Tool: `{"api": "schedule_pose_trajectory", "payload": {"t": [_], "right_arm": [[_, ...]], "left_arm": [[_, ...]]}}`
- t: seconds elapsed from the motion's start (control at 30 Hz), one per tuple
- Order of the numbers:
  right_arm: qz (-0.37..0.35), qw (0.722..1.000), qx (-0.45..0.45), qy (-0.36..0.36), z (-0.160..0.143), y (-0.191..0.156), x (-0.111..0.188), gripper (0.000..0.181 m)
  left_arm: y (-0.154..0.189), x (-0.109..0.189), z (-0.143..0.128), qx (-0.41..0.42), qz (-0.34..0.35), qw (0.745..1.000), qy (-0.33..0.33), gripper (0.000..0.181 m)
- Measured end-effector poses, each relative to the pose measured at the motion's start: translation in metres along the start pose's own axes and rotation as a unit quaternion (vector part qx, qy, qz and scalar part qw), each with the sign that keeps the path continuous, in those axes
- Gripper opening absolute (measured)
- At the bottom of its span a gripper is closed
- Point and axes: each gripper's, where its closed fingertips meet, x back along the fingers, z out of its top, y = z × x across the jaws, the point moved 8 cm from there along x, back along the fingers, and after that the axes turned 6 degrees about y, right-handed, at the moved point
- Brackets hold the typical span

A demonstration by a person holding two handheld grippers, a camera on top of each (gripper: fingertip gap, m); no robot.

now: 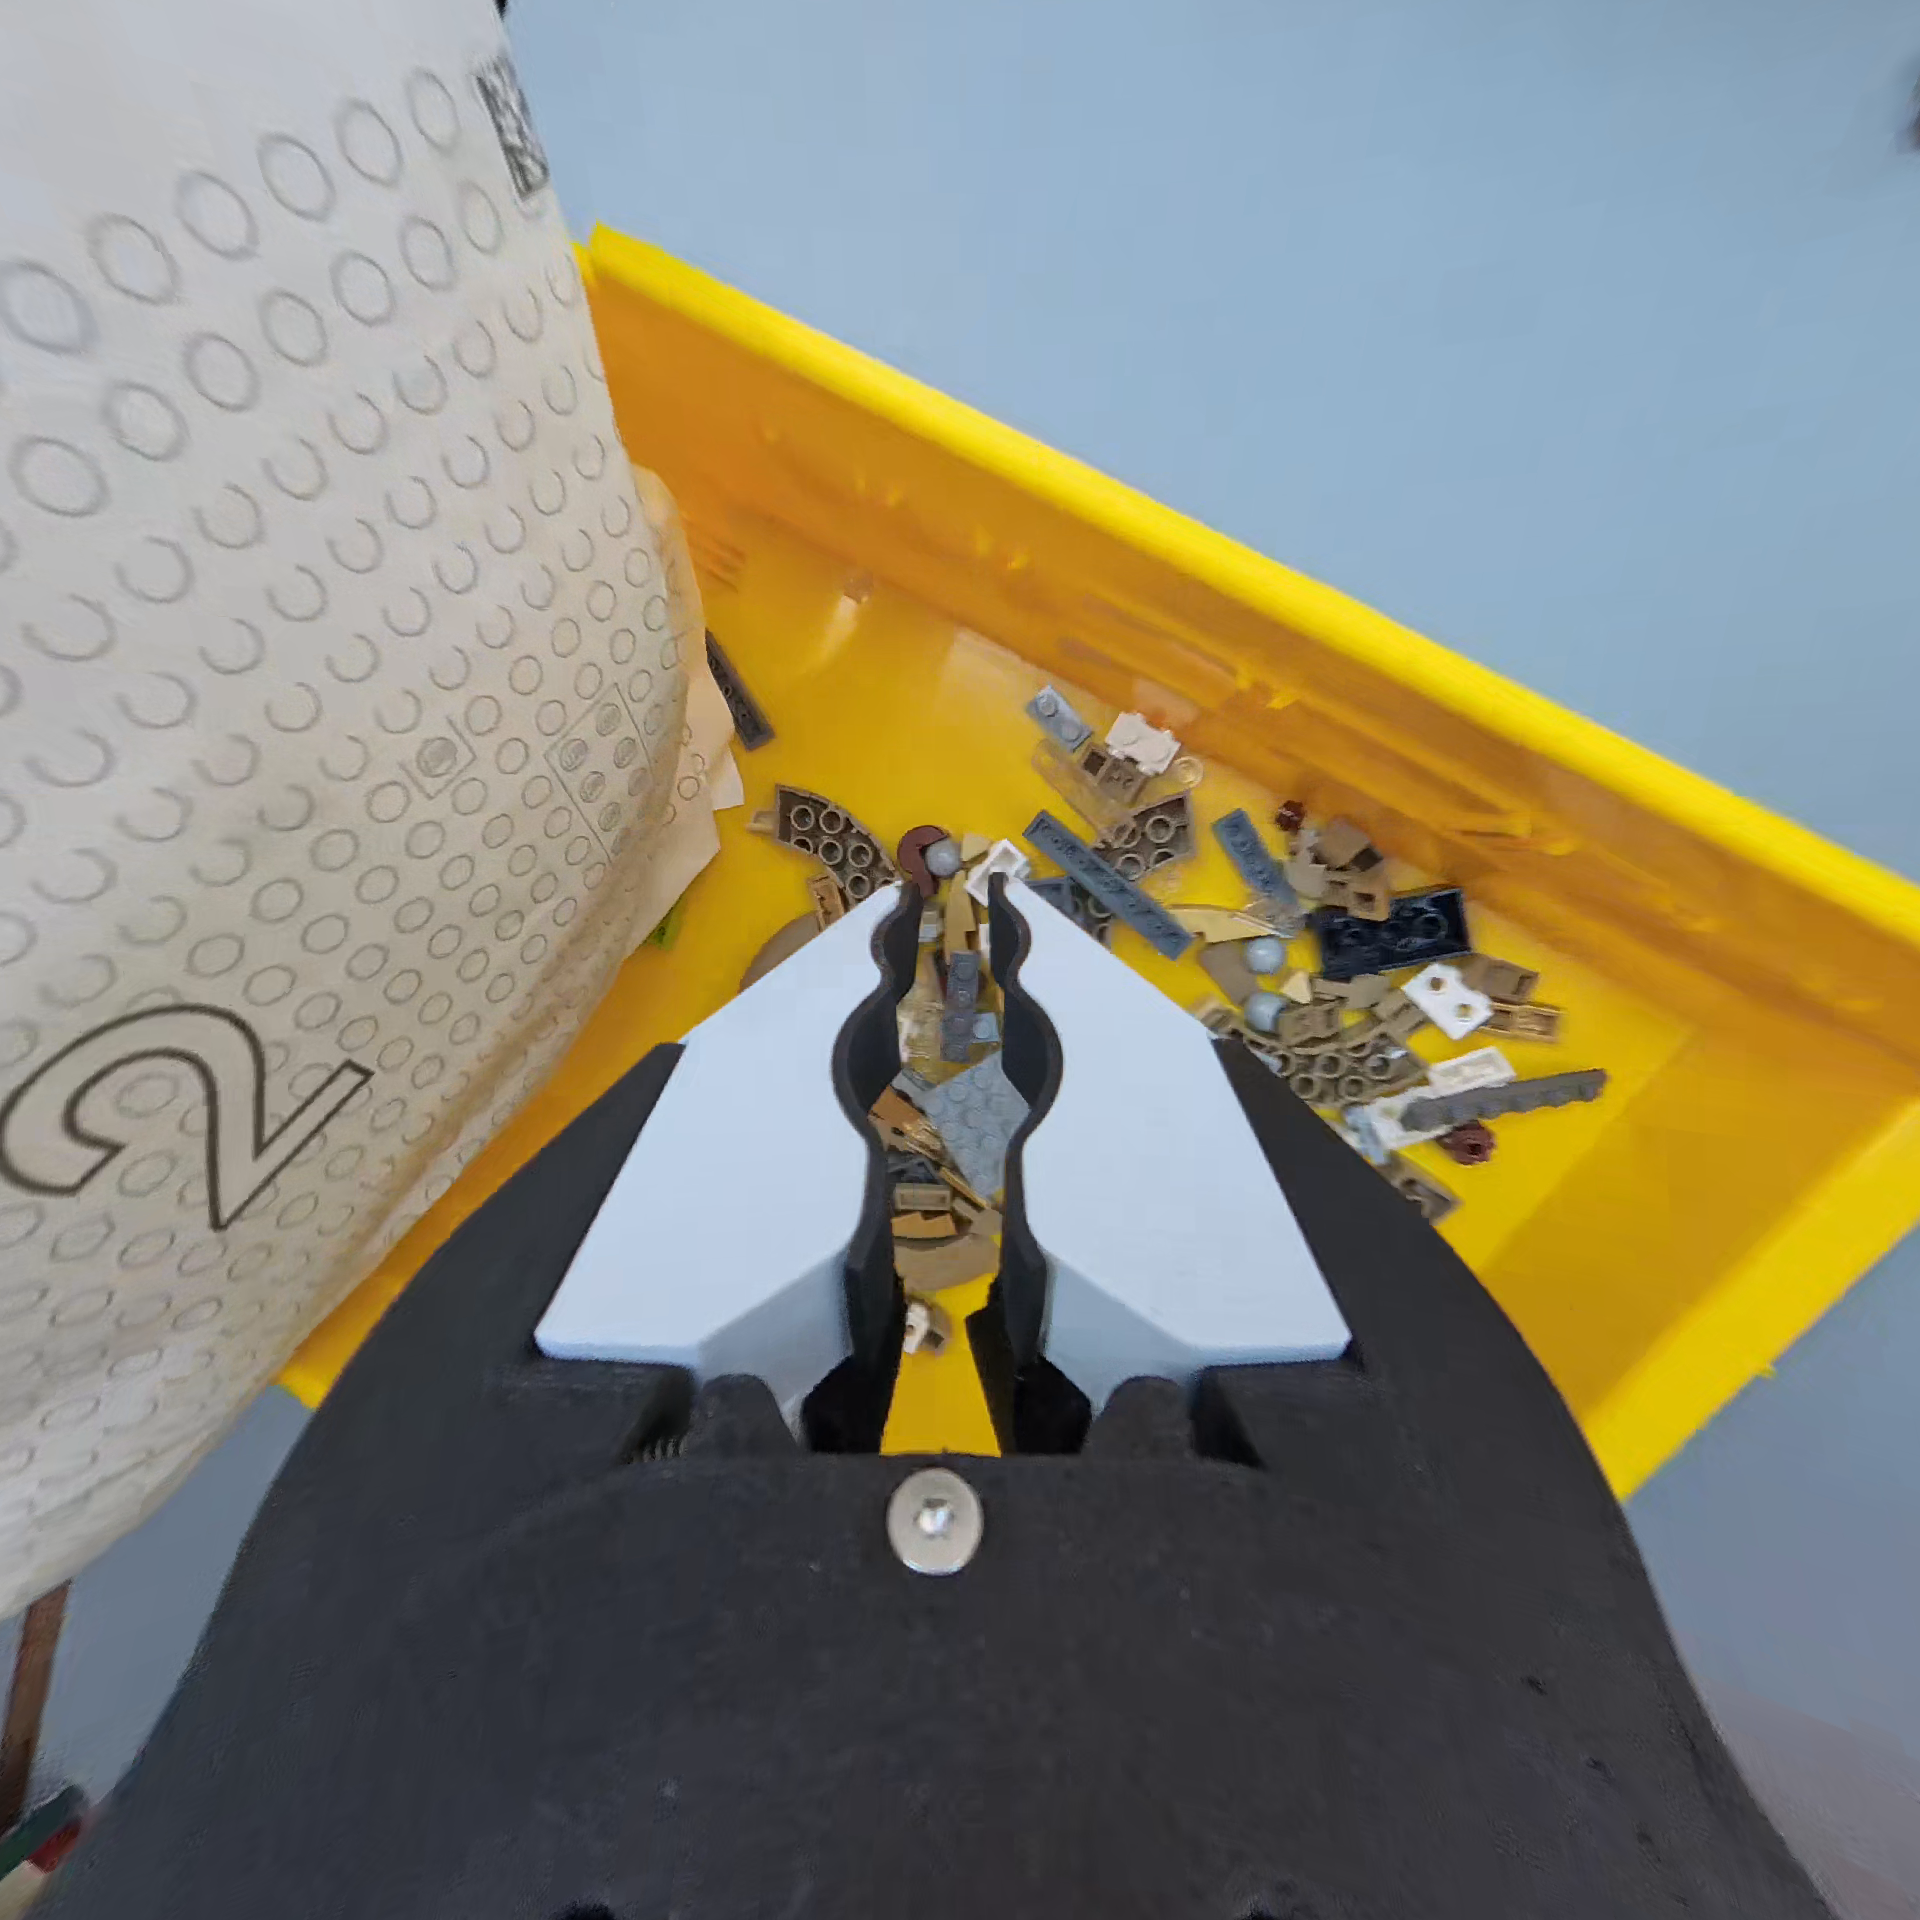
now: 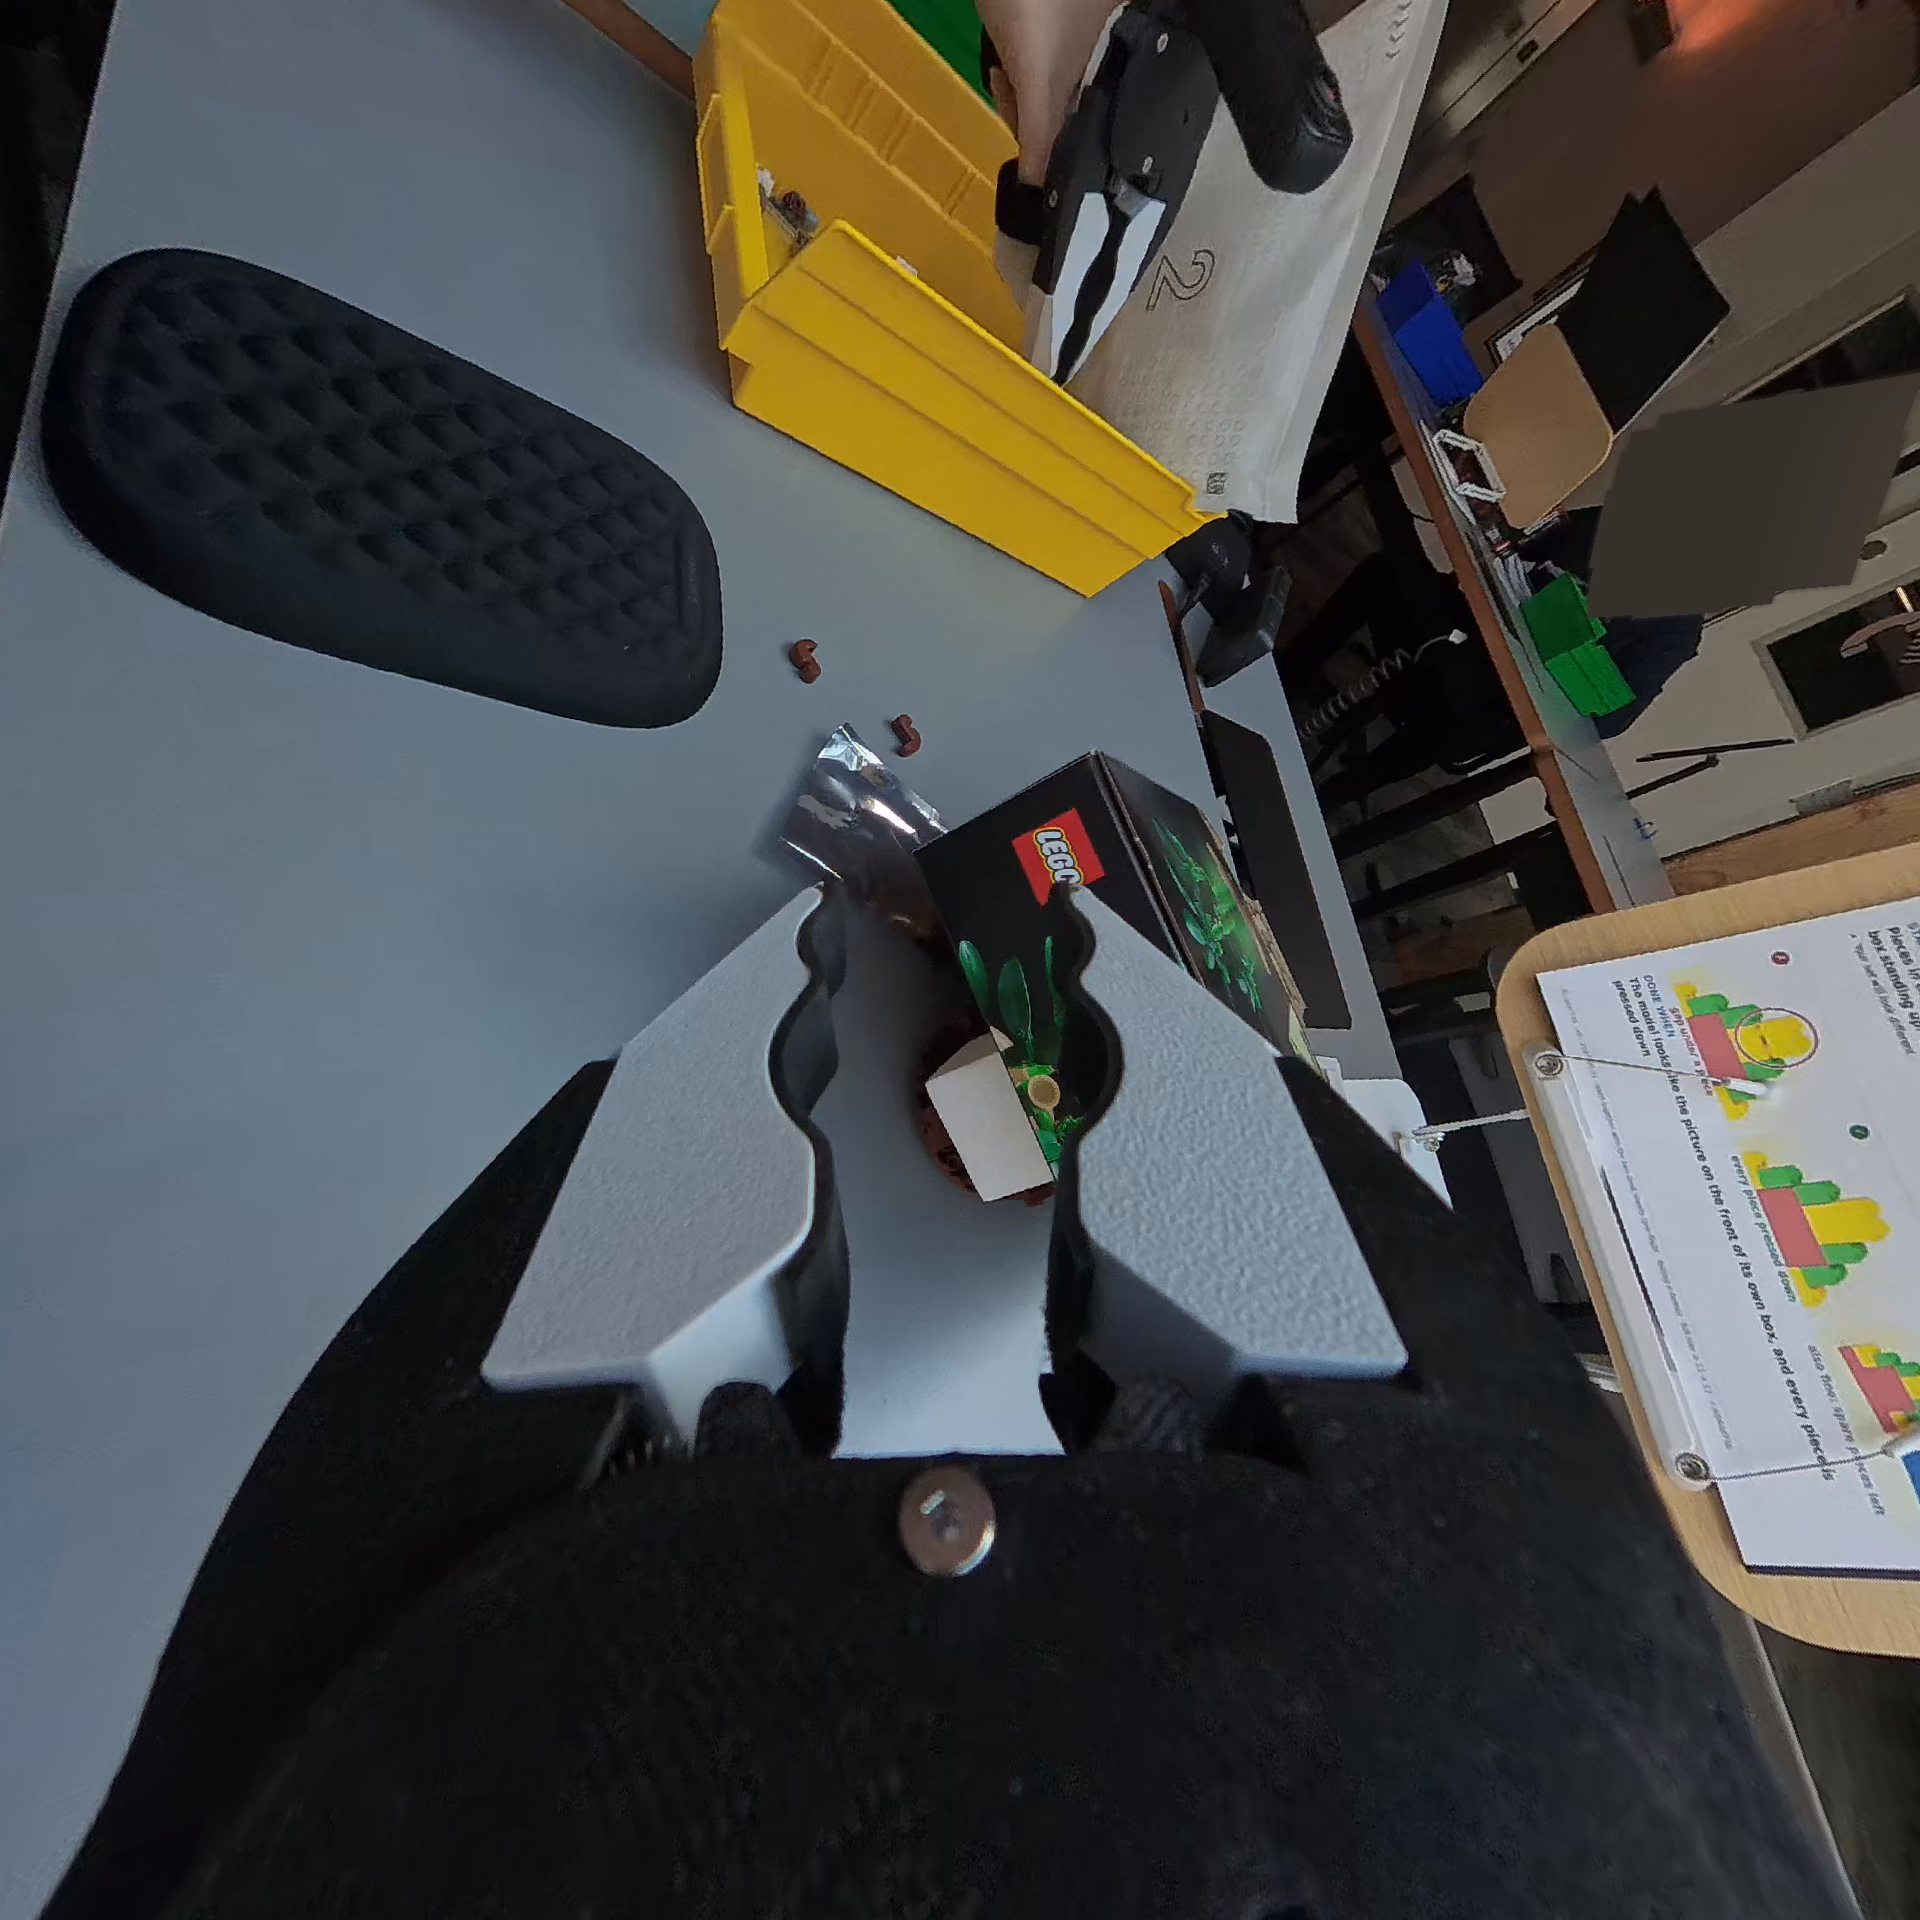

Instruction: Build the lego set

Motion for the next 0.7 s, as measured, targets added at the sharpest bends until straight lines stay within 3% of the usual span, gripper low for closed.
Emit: {"api": "schedule_pose_trajectory", "payload": {"t": [0.03,0.27,0.43,0.7], "right_arm": [[0.002,1.0,0.0,-0.006,0.0,0.0,-0.003,0.039],[0.016,1.0,0.003,-0.025,0.003,0.0,-0.021,0.039],[0.023,0.999,0.005,-0.03,0.003,-0.001,-0.028,0.039],[0.026,0.999,0.004,-0.036,0.002,-0.002,-0.029,0.039]], "left_arm": [[-0.002,-0.009,-0.003,-0.011,-0.002,1.0,-0.008,0.01],[-0.012,-0.038,-0.009,-0.026,-0.052,0.997,-0.045,0.008],[-0.017,-0.046,-0.016,-0.023,-0.067,0.994,-0.079,0.009],[-0.021,-0.05,-0.014,-0.024,-0.082,0.993,-0.083,0.011]]}}
